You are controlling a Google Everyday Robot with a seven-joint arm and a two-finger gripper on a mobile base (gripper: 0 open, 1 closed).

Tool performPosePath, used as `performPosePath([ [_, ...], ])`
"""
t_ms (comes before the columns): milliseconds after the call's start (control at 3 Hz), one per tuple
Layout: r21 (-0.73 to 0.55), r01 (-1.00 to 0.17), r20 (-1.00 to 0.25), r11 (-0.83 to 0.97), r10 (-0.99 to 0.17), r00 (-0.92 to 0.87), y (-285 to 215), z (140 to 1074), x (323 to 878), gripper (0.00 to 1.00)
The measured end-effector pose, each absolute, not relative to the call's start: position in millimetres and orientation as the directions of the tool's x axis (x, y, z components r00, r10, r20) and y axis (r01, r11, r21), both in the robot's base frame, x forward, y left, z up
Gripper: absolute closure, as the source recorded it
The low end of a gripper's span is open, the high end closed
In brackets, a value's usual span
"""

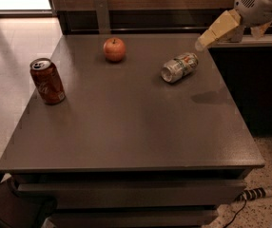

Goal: Place 7up can upright

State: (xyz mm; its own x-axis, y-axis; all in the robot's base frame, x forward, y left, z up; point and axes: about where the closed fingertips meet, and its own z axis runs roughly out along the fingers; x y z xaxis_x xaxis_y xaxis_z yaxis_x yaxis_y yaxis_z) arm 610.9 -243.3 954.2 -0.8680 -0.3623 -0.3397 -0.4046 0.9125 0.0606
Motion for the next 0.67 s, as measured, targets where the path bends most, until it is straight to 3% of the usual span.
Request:
performPosePath([
  [667, 0.211, -0.035, -0.237, 0.977, 0.016, -0.971, -245, 928, 645, 0.0],
])
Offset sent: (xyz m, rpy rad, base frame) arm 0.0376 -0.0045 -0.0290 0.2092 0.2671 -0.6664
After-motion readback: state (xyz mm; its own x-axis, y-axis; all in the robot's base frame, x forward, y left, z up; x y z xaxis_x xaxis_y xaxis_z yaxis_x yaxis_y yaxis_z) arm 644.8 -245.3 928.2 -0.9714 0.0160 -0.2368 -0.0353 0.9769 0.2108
